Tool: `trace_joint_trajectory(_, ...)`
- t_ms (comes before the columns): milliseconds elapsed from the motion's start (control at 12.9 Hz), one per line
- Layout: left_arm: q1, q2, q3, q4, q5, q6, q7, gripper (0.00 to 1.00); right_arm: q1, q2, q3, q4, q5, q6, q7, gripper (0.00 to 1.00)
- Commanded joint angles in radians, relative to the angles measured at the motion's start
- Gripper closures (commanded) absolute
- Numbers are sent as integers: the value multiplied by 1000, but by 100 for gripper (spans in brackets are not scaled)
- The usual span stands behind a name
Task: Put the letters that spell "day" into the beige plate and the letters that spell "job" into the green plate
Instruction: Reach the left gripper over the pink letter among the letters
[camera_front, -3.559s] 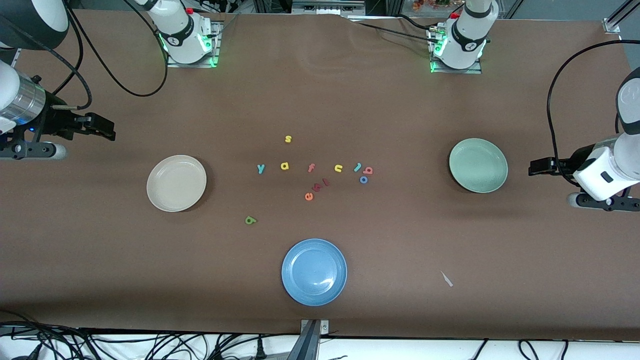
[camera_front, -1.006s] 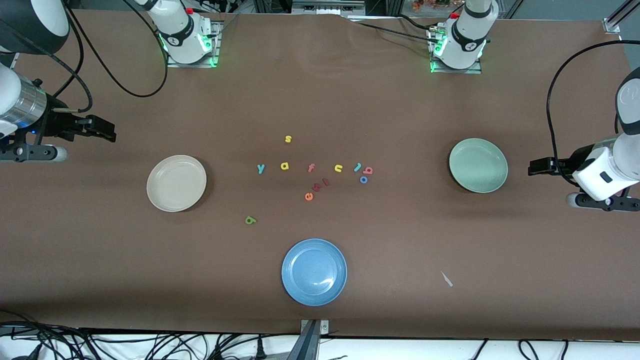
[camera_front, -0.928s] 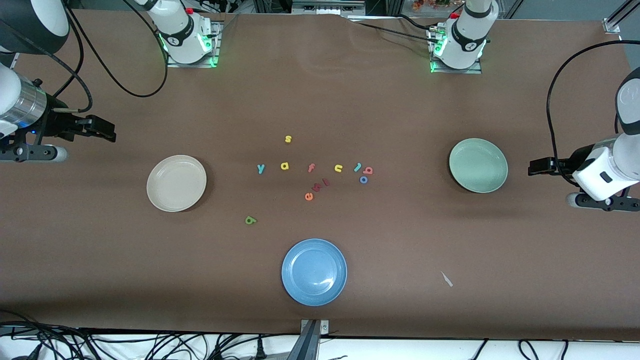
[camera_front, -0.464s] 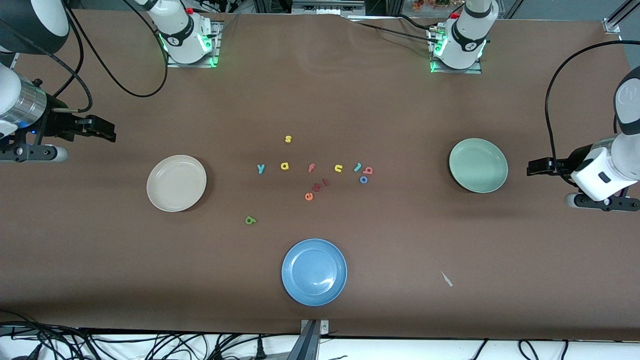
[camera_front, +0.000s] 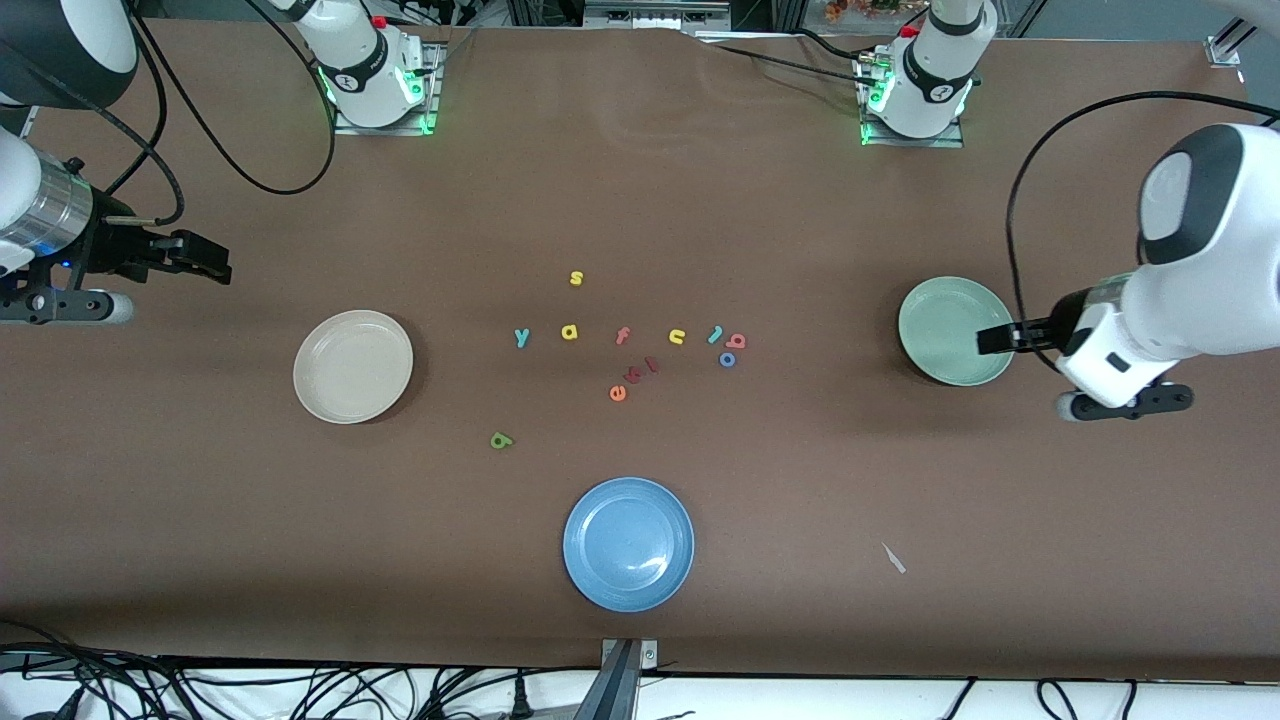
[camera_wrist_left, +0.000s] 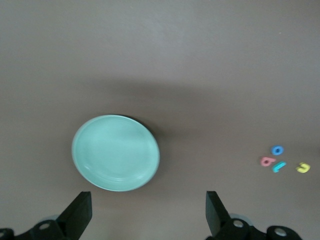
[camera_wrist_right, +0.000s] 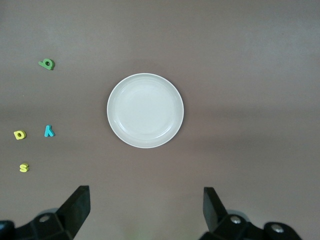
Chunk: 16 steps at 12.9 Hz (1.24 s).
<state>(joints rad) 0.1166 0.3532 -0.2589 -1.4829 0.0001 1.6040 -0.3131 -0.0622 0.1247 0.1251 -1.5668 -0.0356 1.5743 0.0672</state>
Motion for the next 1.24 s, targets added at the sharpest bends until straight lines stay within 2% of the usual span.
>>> trace_joint_trajectory(0,-58,3,-13,-55,-31,81,-189,0,-5,12,-4,30,22,-19,2,0)
trace_joint_trajectory(387,-212,29,-14,-246,-52,399,-507,0,-7,12,-5,30,22,-17,-1,0)
trace_joint_trajectory(619,-274,56,-17,-344,-94,551,-596,0,-7,12,-4,30,22,-17,-1,0)
trace_joint_trajectory(928,-357,179,-17,-353,-86,723,-765,0,-10,12,-5,30,22,-20,-1,0)
trace_joint_trajectory(1160,-393,240,-16,-353,-78,769,-794,2,-21,13,-10,30,23,-19,-1,0)
